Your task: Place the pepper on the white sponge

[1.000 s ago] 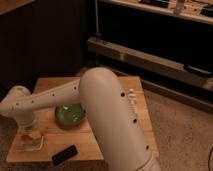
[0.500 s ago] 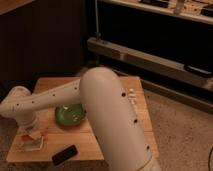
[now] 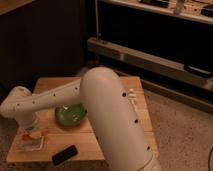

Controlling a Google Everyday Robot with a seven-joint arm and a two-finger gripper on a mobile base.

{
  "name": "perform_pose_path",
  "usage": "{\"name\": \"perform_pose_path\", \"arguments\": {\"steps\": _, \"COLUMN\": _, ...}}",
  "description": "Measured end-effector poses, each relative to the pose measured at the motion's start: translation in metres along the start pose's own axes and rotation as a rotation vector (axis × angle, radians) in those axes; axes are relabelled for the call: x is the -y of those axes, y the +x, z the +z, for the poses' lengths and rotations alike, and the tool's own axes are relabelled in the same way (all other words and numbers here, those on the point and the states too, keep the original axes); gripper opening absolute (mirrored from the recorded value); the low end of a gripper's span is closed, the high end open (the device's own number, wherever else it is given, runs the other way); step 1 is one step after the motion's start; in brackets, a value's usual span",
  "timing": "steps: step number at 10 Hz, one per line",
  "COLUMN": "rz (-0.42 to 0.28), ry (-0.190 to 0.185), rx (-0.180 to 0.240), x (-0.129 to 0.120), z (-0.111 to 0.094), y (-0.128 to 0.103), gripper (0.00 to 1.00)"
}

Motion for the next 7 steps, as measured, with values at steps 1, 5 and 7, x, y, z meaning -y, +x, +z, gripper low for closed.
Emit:
{"name": "perform_pose_path", "arguments": {"steps": 1, "rz": 0.001, "ry": 0.000, "rx": 0.001, "x": 0.0003, "z": 0.0003, "y": -0.0002, "gripper": 0.50}}
{"name": "perform_pose_path", "arguments": {"steps": 5, "rz": 0.006, "ry": 0.002, "rx": 0.002, "x": 0.0020, "z": 0.0014, "y": -0.0012, "gripper": 0.50}}
{"name": "perform_pose_path", "arguments": {"steps": 7, "rz": 0.006, "ry": 0.002, "rx": 0.002, "x": 0.0018, "z": 0.0022, "y": -0.0006, "gripper": 0.54}}
